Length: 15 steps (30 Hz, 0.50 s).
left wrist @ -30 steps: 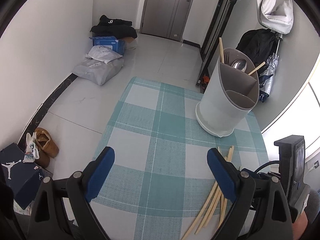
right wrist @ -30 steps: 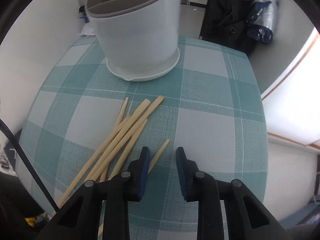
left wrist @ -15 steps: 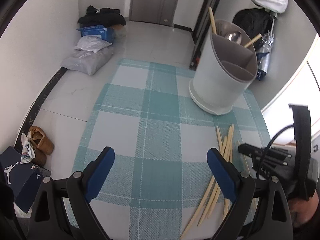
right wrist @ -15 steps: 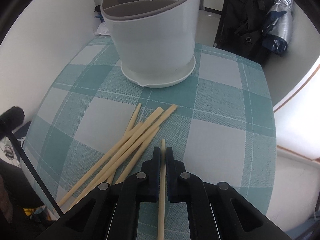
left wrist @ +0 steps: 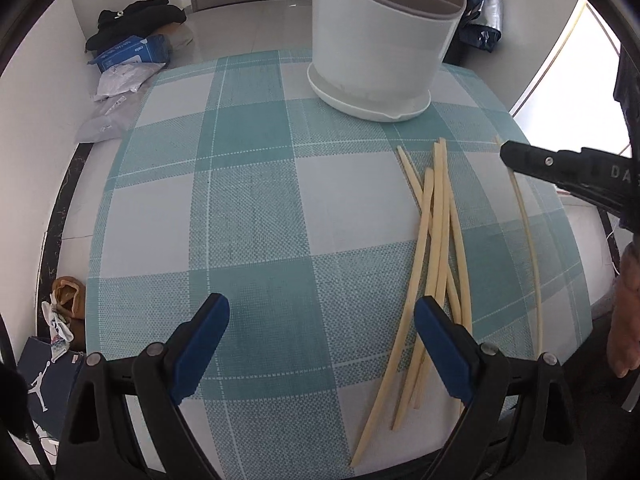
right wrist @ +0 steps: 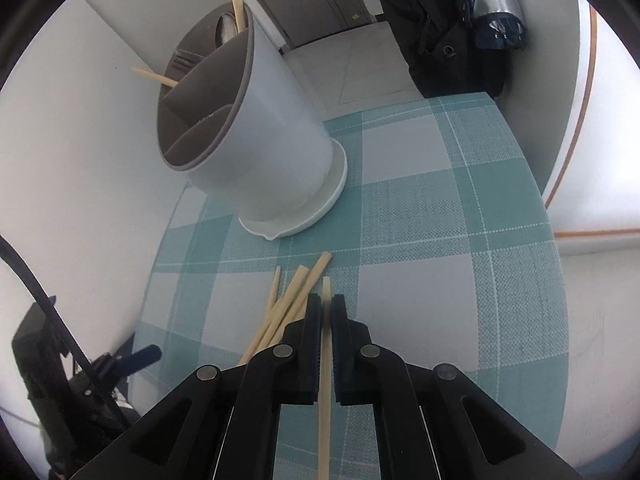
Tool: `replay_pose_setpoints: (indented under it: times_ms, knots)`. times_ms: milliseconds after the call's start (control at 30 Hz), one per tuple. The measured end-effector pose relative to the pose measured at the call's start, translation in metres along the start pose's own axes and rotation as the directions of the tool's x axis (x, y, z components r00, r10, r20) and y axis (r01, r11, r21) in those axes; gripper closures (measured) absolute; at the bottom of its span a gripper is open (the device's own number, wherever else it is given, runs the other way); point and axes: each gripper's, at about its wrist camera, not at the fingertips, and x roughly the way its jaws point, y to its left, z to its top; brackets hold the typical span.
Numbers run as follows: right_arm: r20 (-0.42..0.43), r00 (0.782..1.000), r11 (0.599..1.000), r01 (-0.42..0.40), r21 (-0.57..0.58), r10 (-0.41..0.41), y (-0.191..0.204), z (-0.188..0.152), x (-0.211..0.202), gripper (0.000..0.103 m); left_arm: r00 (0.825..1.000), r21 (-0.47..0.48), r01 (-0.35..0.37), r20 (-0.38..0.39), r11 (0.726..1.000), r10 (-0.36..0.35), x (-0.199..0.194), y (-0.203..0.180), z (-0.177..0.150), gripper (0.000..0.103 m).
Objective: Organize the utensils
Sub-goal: 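Grasp one wooden chopstick with the right gripper, then grasp one chopstick with the left gripper while the right gripper holds its chopstick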
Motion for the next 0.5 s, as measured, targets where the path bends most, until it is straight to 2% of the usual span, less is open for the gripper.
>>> replay_pose_setpoints:
  times_ms: [133, 300, 500]
  knots:
    - [0.030, 0.999, 0.999, -0.042, 0.007, 0.042, -0.002, 0.002, -0.009, 0.099, 1.000, -0.031, 0.014, -0.025, 0.999, -0.015, 0.005, 0.002, 0.002, 0.011]
    - [0.057, 0.996, 0.997, -0.071, 0.027, 0.070, -0.009, 0.005, -0.019, 0.099, 0.998, 0.016, -0.060, -0.028, 0.998, 0.060, 0.008, -0.004, 0.003, 0.011]
    - [0.083, 0.992, 0.994, -0.102, 0.038, 0.099, -0.014, 0.012, -0.031, 0.099, 0.997, 0.000, -0.071, -0.026, 0.998, 0.071, 0.007, -0.006, 0.007, 0.011]
